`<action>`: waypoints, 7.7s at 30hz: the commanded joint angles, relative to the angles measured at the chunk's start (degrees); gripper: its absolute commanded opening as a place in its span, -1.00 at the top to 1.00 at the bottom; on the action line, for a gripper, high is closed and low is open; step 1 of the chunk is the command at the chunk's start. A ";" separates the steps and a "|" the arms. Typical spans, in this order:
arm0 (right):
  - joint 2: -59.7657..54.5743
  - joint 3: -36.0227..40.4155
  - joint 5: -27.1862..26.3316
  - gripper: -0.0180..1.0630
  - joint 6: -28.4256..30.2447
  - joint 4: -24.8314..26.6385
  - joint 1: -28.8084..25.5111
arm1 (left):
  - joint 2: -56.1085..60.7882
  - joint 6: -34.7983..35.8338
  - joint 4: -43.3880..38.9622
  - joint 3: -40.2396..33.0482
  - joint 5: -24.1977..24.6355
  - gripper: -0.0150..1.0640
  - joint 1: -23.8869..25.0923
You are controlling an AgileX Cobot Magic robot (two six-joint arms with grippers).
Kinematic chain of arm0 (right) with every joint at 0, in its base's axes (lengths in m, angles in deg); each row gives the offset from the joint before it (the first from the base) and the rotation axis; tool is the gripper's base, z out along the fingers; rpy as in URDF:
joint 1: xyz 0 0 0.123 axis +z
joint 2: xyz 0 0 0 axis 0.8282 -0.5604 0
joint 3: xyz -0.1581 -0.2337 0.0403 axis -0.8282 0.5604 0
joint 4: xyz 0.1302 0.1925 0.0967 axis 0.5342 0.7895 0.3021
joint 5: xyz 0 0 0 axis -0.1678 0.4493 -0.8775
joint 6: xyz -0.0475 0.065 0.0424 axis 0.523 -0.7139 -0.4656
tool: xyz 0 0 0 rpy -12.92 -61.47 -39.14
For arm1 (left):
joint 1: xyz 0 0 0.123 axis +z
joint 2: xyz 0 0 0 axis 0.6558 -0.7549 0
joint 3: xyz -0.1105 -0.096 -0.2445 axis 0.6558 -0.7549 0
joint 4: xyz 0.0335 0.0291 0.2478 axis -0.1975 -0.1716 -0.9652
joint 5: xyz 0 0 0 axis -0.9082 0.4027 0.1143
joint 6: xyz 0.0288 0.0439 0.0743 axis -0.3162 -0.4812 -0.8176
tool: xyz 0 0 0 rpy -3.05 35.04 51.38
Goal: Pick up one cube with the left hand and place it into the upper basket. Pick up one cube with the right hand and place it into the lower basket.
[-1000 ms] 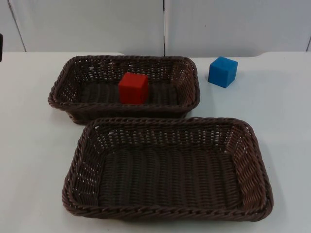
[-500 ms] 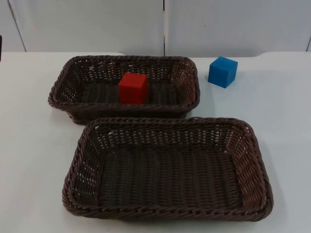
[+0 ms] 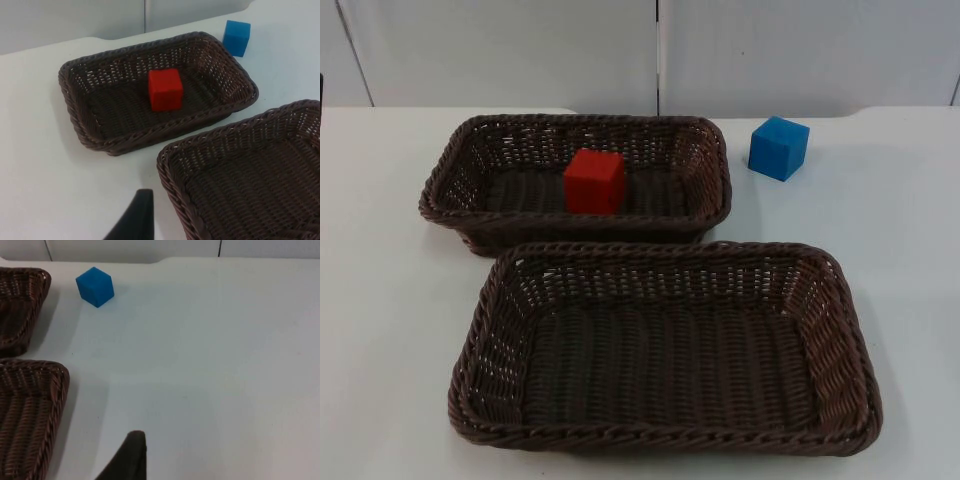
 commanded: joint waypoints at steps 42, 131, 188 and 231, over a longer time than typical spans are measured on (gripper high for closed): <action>-68.98 -38.37 -4.38 -0.98 13.41 10.04 -0.19 | 0.24 0.43 -1.48 -0.22 -0.22 -0.87 -0.08; -107.12 -73.15 -16.98 0.97 39.54 20.72 12.38 | 0.24 0.50 -4.67 -0.22 0.12 -0.87 -0.08; -58.09 -22.18 -13.95 0.97 10.73 6.86 12.25 | 0.24 0.02 -5.69 -0.22 2.80 -0.87 -0.08; -58.75 -21.49 -16.58 0.97 15.88 8.93 42.53 | 0.24 0.02 -4.62 -0.22 2.70 -0.87 -0.08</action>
